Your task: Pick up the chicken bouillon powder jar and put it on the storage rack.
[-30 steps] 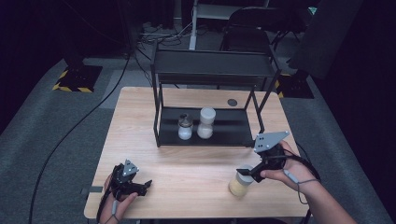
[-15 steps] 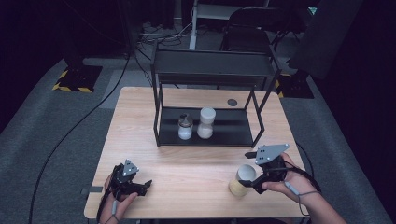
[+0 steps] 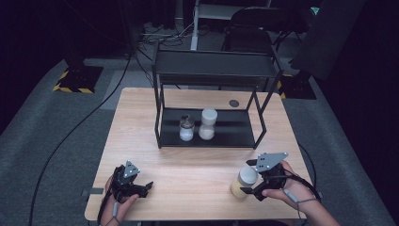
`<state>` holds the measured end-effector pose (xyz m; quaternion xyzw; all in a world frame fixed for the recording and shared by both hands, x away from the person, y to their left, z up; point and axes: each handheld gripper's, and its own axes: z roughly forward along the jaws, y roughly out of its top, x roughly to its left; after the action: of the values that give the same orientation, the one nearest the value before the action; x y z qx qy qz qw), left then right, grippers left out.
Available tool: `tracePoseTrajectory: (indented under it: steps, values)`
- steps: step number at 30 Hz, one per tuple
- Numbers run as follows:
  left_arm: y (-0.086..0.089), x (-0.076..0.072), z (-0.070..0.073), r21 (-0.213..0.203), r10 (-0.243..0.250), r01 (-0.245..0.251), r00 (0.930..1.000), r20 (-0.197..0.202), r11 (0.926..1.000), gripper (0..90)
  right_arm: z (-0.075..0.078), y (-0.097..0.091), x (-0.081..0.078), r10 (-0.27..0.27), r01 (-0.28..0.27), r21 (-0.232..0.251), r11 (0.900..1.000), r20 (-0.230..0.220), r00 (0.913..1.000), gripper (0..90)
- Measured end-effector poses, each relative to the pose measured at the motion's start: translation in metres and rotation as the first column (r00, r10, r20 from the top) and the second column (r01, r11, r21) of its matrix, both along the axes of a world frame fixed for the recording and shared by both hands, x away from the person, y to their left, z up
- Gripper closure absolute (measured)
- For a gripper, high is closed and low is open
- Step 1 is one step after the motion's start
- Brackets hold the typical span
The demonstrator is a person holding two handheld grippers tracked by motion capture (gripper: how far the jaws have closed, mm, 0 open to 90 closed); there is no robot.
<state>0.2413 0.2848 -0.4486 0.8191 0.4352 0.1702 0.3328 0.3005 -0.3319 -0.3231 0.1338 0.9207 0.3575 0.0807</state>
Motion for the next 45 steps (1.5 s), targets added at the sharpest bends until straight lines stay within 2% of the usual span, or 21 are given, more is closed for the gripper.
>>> tracePoseTrajectory:
  steps: [9, 16, 21, 24, 30, 36, 45]
  values:
    - [0.000, 0.000, 0.000, 0.000, 0.000, 0.000, 1.0000, 0.000, 1.0000, 2.7, -0.010, 0.007, 0.003, 0.015, -0.015, -0.019, 0.9997, -0.015, 0.9998, 10.5]
    - [0.000, 0.000, 0.000, -0.001, 0.000, 0.000, 1.0000, 0.001, 1.0000, 2.7, -0.008, 0.006, 0.004, 0.003, -0.004, -0.047, 0.9989, -0.014, 0.9999, 22.6]
    - [0.000, 0.000, 0.000, 0.000, 0.000, 0.000, 1.0000, 0.000, 1.0000, 2.7, -0.007, 0.006, 0.002, 0.005, -0.004, -0.064, 0.9979, 0.013, 0.9999, 32.0]
    - [0.000, 0.000, 0.000, -0.001, 0.000, 0.000, 1.0000, 0.001, 1.0000, 2.7, -0.006, 0.004, 0.004, -0.002, 0.002, -0.056, 0.9984, 0.002, 1.0000, 32.9]
    - [0.000, 0.000, 0.000, 0.000, 0.000, 0.000, 1.0000, 0.000, 1.0000, 2.7, -0.003, 0.006, 0.005, 0.005, -0.005, -0.069, 0.9976, -0.002, 1.0000, 33.3]
    - [0.000, 0.000, 0.000, 0.000, 0.000, 0.000, 1.0000, 0.000, 1.0000, 2.7, 0.003, 0.007, 0.008, 0.002, -0.004, -0.076, 0.9971, -0.028, 0.9996, 33.3]
    - [0.000, 0.000, 0.000, 0.000, 0.000, 0.000, 1.0000, 0.000, 1.0000, 2.7, 0.022, 0.003, 0.009, -0.006, 0.006, -0.071, 0.9974, 0.000, 1.0000, 33.4]
